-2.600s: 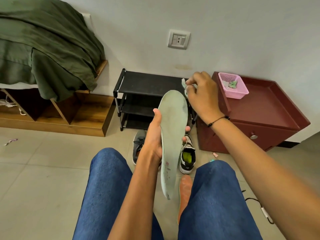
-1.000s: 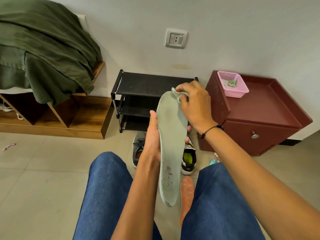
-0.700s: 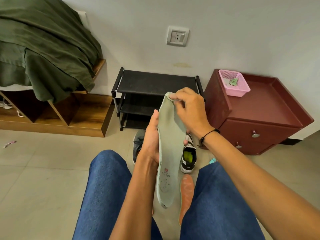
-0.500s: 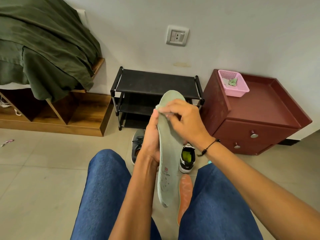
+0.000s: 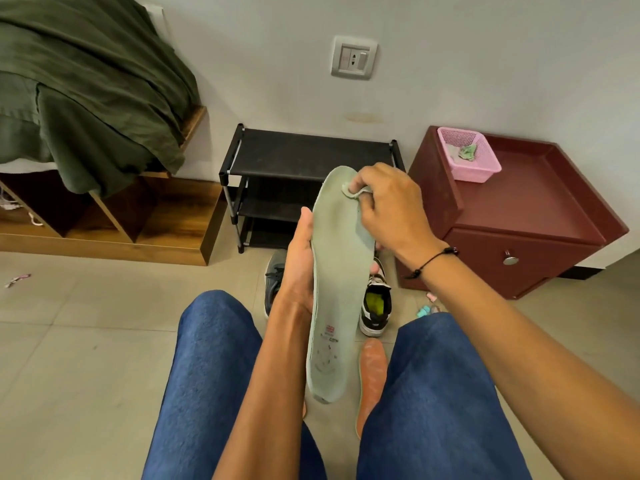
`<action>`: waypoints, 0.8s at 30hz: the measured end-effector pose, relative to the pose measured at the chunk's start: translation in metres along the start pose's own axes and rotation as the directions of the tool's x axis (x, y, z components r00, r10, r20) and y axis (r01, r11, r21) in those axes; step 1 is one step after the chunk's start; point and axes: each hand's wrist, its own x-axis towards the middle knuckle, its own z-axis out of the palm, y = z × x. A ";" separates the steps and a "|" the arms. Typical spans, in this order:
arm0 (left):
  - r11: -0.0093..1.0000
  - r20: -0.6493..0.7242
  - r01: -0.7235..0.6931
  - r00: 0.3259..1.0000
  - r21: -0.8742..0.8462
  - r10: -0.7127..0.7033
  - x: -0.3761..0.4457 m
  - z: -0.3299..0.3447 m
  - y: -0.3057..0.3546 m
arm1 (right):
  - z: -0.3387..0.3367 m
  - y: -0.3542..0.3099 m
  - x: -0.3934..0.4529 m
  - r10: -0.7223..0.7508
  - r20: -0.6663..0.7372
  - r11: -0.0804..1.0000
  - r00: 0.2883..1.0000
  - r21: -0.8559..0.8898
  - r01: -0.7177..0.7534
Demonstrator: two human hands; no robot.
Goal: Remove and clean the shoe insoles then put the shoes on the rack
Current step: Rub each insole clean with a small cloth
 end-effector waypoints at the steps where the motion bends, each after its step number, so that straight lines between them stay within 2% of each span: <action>1: 1.000 -0.005 -0.007 1.000 -0.005 0.007 0.000 -0.001 -0.001 | 0.002 -0.004 -0.002 -0.008 0.023 1.000 1.000 -0.028 0.009; 4: 1.000 -0.027 0.010 1.000 0.009 -0.009 -0.001 -0.003 -0.002 | 0.003 -0.010 -0.005 0.006 0.109 0.995 0.994 -0.095 0.004; 6: 0.999 -0.043 0.011 0.999 0.049 -0.009 -0.002 -0.001 -0.004 | 0.002 -0.014 -0.009 0.042 0.153 0.997 0.987 -0.077 -0.030; 12: 0.996 -0.154 -0.089 0.984 0.007 0.089 0.000 -0.005 -0.007 | 0.009 -0.055 -0.054 0.105 0.234 0.967 0.967 0.203 -0.154; 14: 0.990 -0.197 -0.136 0.970 0.026 0.139 0.001 -0.007 -0.004 | 0.001 -0.057 -0.062 0.101 0.340 0.935 0.935 0.288 -0.205; 16: 0.987 -0.194 -0.158 0.969 -0.014 0.152 0.002 -0.006 -0.003 | -0.016 -0.048 -0.056 0.059 0.496 0.891 0.866 0.365 -0.270; 17: 0.985 -0.181 -0.167 0.971 -0.039 0.158 0.004 -0.005 -0.002 | -0.024 -0.043 -0.049 0.057 0.519 0.863 0.853 0.403 -0.304; 19: 0.987 -0.156 -0.152 0.977 -0.043 0.143 0.004 -0.003 -0.003 | -0.034 -0.032 -0.034 0.132 0.411 0.831 0.902 0.450 -0.326; 21: 0.991 -0.138 -0.130 0.982 -0.020 0.126 0.003 -0.001 -0.004 | -0.034 -0.023 -0.019 0.180 0.243 0.869 0.953 0.415 -0.270; 24: 0.990 -0.109 -0.137 0.985 -0.024 0.133 0.001 -0.001 -0.003 | -0.021 -0.019 -0.004 0.093 0.187 0.978 0.978 0.165 -0.125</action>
